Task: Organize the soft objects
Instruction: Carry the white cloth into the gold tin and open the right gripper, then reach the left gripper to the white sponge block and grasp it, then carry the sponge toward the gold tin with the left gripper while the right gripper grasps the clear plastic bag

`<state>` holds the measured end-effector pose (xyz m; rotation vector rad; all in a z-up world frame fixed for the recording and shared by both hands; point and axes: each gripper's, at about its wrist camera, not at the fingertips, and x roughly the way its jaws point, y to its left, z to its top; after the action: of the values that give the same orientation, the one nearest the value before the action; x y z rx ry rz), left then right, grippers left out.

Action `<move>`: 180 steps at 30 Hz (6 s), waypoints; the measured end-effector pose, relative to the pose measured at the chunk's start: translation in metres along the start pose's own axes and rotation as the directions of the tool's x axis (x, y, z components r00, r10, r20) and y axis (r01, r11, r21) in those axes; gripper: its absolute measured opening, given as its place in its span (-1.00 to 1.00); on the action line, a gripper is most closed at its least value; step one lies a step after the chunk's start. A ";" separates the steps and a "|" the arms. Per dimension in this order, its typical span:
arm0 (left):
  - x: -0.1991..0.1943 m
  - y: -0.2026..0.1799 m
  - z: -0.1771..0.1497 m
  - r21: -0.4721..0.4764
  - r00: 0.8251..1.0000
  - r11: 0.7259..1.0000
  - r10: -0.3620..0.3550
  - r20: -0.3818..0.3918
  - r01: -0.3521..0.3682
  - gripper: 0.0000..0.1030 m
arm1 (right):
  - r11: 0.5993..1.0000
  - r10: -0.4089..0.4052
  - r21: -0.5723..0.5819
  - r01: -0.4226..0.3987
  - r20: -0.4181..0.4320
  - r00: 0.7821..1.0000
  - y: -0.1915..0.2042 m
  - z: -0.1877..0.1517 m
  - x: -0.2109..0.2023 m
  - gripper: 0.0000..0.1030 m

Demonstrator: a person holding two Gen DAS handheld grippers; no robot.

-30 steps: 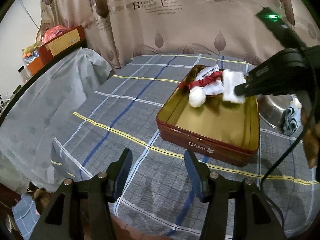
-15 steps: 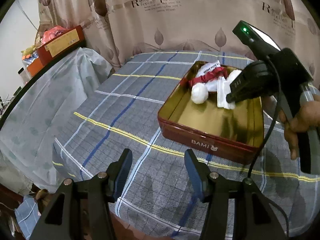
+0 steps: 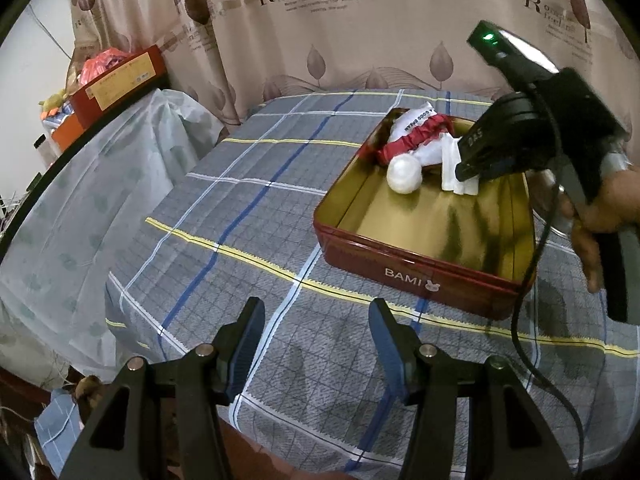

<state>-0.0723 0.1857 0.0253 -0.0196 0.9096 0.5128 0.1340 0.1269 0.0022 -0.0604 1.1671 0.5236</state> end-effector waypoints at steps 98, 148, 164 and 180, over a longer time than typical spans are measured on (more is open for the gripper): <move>0.152 -0.353 0.239 0.154 0.814 0.828 -0.465 -0.348 0.539 0.35 | 0.873 -0.286 0.486 0.033 0.458 0.842 -0.321 -0.276 -0.147 0.79; 0.063 -0.172 0.230 0.031 0.750 0.762 -0.629 -0.204 0.647 0.40 | 0.998 0.046 -0.047 -0.039 0.162 0.986 -0.282 0.058 -0.065 -0.43; 0.047 -0.088 0.191 -0.030 0.817 0.833 -0.548 -0.180 0.552 0.41 | 0.947 0.288 0.008 -0.321 0.420 0.860 -0.207 -0.080 -0.164 -0.43; 0.062 -0.038 0.123 0.084 0.930 0.932 -0.337 -0.149 0.351 0.41 | 0.985 0.171 -0.034 -0.172 0.397 0.902 -0.145 -0.212 -0.141 -0.43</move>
<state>0.0675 0.2064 0.0472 -0.1140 1.0372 0.1337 -0.0272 -0.1176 0.0089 0.1481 0.7742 0.6564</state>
